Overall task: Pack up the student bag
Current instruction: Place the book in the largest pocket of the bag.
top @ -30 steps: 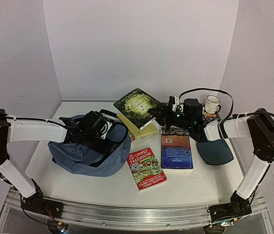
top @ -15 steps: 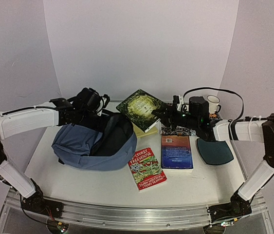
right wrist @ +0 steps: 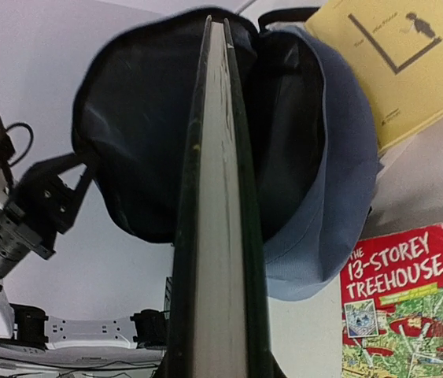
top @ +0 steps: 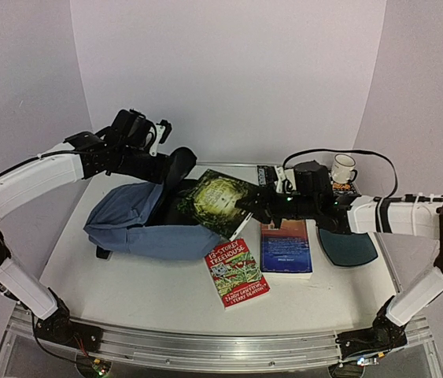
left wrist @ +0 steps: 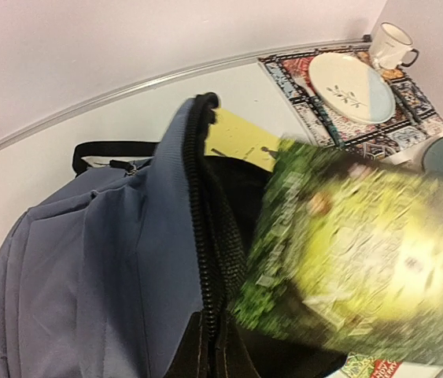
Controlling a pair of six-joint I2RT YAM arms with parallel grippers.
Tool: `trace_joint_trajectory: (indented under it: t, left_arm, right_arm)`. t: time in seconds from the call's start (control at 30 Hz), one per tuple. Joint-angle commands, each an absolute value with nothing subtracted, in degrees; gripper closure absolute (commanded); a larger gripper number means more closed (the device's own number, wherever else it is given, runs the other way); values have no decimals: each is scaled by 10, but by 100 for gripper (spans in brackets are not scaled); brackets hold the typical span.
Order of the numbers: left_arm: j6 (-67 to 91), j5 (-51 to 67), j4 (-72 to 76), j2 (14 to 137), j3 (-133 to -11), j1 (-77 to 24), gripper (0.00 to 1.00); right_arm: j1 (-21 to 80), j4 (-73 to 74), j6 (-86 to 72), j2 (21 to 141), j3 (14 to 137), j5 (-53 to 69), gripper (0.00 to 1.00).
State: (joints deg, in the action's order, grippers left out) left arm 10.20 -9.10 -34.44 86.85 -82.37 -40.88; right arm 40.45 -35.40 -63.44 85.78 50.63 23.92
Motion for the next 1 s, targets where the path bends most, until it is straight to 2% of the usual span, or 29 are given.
trace_joint_trajectory:
  t: [0.0, 0.47, 0.93, 0.97]
  left_arm:
    - [84, -23, -304, 822, -868, -409, 100]
    - [68, 148, -272, 744, -787, -411, 100]
    - [97, 194, -267, 652, -670, -414, 100]
    - [104, 185, -267, 642, -660, -414, 100]
  right_arm:
    - [449, -407, -634, 899, 578, 256, 100]
    - [495, -458, -758, 1128, 762, 274, 100]
    - [536, -380, -749, 1287, 917, 261, 100]
    - [539, -375, -747, 1301, 931, 260, 97]
